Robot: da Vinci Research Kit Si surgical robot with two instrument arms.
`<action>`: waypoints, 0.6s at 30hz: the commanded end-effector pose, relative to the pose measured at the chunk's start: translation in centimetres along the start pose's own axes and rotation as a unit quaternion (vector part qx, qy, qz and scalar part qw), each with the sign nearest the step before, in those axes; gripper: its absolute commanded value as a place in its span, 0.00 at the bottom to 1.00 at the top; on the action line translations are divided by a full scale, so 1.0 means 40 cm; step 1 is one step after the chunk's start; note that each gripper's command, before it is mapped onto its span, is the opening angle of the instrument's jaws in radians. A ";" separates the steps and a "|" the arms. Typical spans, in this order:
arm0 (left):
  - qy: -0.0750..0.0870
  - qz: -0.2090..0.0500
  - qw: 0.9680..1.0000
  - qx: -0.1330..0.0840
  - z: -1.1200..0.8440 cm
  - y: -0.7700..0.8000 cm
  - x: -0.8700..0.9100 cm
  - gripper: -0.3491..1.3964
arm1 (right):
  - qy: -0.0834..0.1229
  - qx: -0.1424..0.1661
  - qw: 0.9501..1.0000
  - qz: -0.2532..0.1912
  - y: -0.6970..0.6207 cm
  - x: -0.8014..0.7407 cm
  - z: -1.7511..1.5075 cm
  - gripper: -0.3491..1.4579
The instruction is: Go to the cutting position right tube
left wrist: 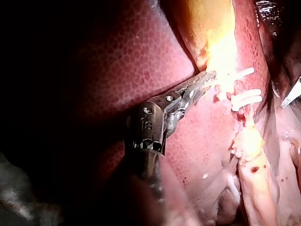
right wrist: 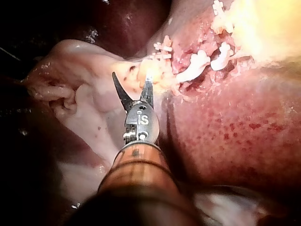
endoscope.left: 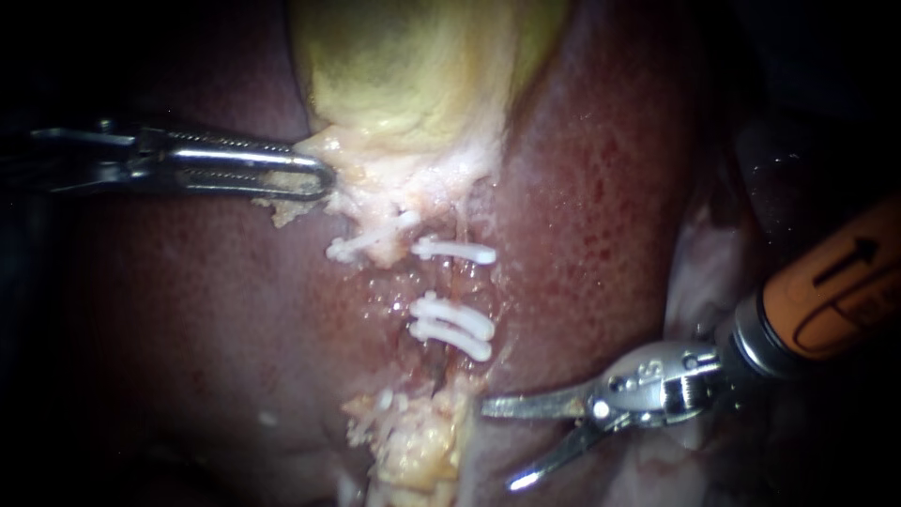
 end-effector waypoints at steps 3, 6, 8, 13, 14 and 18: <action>-0.001 -0.001 1.000 -0.003 -0.0017 0.0000 0.0011 0.00 | 0.000 0.000 1.000 0.000 0.0000 0.0001 -0.0001 0.97; -0.001 -0.003 1.000 -0.002 -0.0058 -0.0005 0.0036 0.00 | 0.000 0.000 1.000 0.000 0.0000 0.0001 -0.0001 0.97; 0.002 -0.006 1.000 0.005 -0.0102 -0.0008 0.0060 0.00 | 0.000 0.000 1.000 0.000 0.0000 0.0001 -0.0001 0.97; 0.015 -0.009 1.000 0.015 -0.0194 -0.0003 0.0113 0.00 | 0.000 0.000 1.000 0.000 0.0000 0.0001 -0.0002 0.97; 0.017 -0.007 1.000 0.016 -0.0201 -0.0001 0.0121 0.00 | 0.000 0.000 1.000 0.000 0.0000 0.0001 -0.0002 0.97; 0.019 -0.004 1.000 0.015 -0.0211 0.0010 0.0135 0.00 | 0.000 0.000 1.000 0.000 0.0001 0.0001 -0.0003 0.97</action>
